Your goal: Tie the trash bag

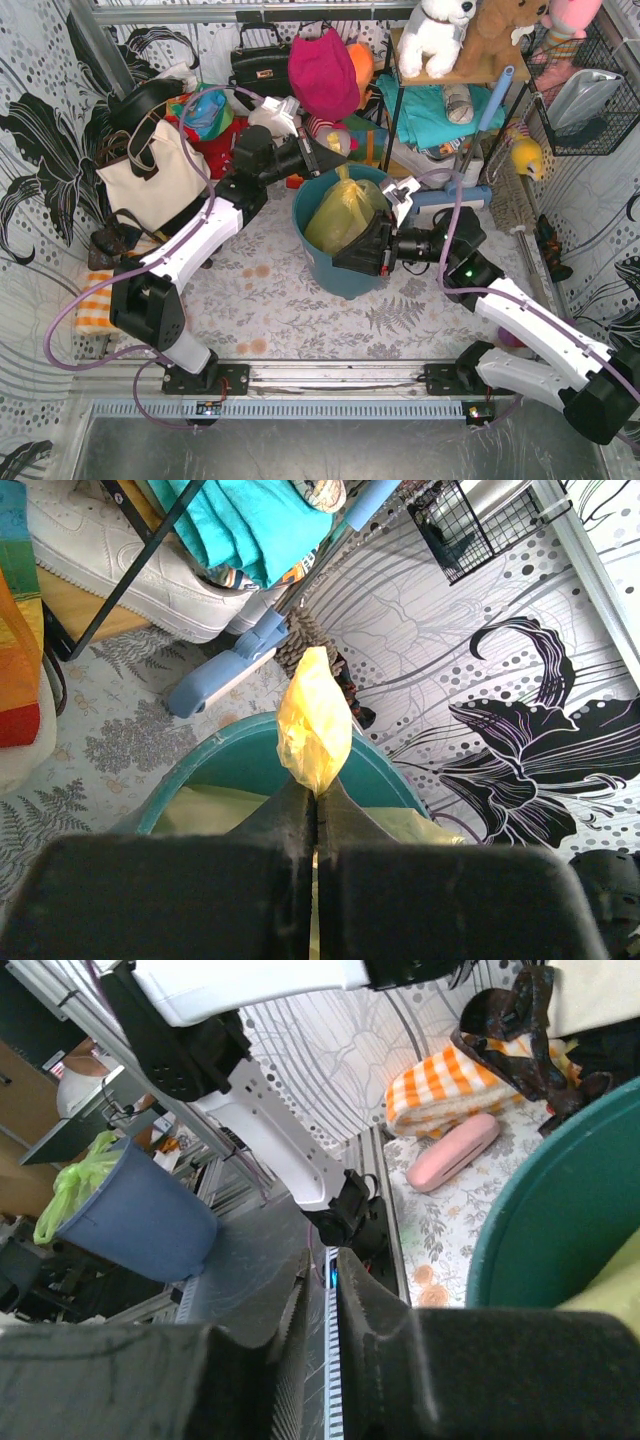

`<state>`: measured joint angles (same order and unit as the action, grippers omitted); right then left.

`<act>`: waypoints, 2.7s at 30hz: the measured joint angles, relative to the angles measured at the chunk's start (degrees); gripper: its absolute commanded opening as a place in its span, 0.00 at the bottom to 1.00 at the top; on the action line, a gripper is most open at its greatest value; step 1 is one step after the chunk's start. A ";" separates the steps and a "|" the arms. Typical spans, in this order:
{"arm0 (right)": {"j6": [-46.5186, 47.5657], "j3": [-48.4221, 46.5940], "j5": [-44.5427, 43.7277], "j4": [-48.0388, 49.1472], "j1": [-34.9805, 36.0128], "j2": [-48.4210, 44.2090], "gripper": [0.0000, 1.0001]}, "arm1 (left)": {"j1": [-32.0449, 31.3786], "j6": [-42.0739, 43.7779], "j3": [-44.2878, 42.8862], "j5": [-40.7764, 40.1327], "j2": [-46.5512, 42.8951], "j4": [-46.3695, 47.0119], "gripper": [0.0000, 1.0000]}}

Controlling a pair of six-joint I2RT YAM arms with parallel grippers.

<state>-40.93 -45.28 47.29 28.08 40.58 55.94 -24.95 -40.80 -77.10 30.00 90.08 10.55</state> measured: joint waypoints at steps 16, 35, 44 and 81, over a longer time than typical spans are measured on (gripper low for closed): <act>11.47 -21.14 -23.21 -31.74 0.00 -5.68 0.63 | 0.00 0.31 0.00 -0.15 0.02 -0.68 0.00; 11.74 -21.11 -35.80 -51.30 0.00 2.08 0.00 | 0.00 0.28 0.00 0.04 0.02 -0.02 0.00; 11.43 -24.65 -32.59 -51.23 0.00 1.36 0.00 | -0.02 1.40 -6.56 0.11 0.74 -3.87 0.00; -2.47 -7.10 -15.23 -32.59 -0.07 -3.82 0.00 | -0.13 -2.05 1.55 2.40 5.51 2.12 0.00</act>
<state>-43.40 -52.38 32.05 -4.51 40.51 52.12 -25.08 -42.85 -75.55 32.40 95.59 12.67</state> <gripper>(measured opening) 0.003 0.009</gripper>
